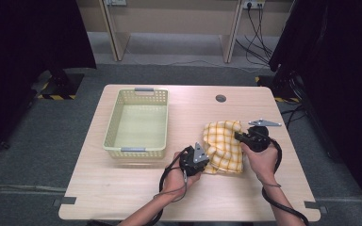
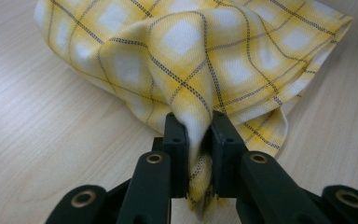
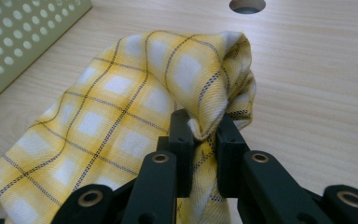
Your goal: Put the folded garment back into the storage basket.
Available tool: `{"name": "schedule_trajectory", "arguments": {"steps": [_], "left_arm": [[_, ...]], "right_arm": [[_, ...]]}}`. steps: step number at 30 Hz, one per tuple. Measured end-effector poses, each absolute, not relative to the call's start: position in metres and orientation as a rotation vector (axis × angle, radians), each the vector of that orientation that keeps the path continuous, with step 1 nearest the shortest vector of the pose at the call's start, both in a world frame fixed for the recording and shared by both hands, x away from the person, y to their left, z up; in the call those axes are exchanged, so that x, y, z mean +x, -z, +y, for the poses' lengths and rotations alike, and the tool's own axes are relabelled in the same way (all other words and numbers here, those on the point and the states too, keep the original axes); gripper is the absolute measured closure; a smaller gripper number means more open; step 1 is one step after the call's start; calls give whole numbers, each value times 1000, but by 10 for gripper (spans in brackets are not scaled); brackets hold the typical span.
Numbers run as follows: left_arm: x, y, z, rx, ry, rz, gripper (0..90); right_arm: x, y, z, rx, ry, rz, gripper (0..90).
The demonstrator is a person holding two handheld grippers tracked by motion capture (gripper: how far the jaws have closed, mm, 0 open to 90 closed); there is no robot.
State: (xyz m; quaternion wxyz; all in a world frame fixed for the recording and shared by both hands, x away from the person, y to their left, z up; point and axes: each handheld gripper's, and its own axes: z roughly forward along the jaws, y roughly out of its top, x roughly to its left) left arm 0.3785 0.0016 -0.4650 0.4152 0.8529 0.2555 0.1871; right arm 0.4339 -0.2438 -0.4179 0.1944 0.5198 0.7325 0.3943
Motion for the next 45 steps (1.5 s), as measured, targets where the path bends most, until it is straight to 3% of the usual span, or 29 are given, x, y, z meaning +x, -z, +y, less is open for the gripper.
{"name": "schedule_trajectory", "arguments": {"steps": [45], "left_arm": [[368,421,42,2062,-647,669,792]], "right_arm": [[438,363,-202,1315,-1228,2034,809]]}}
